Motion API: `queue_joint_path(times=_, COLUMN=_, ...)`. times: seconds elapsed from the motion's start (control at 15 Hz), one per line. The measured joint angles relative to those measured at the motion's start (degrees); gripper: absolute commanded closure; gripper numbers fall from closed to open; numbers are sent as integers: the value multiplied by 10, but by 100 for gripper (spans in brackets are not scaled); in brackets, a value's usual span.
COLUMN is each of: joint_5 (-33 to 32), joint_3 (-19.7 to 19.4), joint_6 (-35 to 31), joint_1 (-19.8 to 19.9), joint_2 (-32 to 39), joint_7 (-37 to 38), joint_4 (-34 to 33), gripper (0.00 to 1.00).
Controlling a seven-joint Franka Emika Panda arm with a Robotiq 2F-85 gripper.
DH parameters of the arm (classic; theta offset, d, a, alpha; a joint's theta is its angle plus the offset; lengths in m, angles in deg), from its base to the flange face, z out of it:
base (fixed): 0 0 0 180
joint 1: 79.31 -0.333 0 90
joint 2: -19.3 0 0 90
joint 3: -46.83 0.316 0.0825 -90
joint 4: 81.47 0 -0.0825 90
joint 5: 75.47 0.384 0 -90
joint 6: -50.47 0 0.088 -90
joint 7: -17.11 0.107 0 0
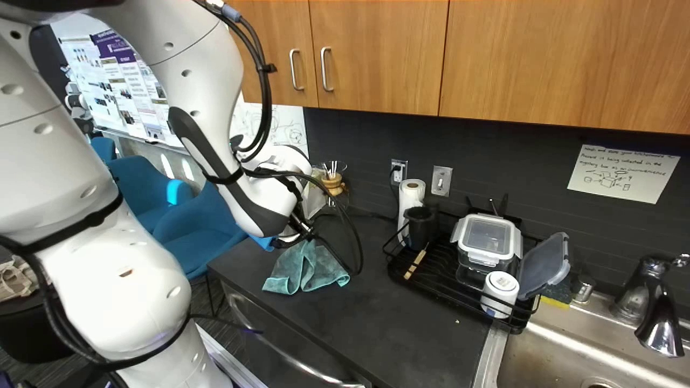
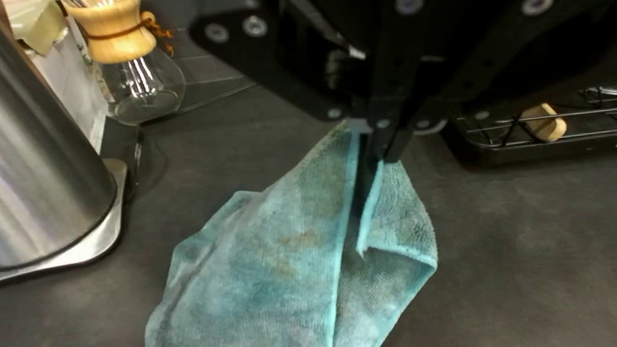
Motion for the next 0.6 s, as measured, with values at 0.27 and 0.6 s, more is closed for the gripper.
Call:
queue_joint_path(times=0.27, joint_5=52, joint_3=1, joint_6=12, joint_1=-1, joint_2=17, joint_7=-54, joint_4=-1, gripper=100)
queue_joint_path(times=0.6, joint_5=106, joint_3=12, joint_6=36, joint_1=-6, joint_2=22, joint_7=-107, joint_4=-2, gripper=100)
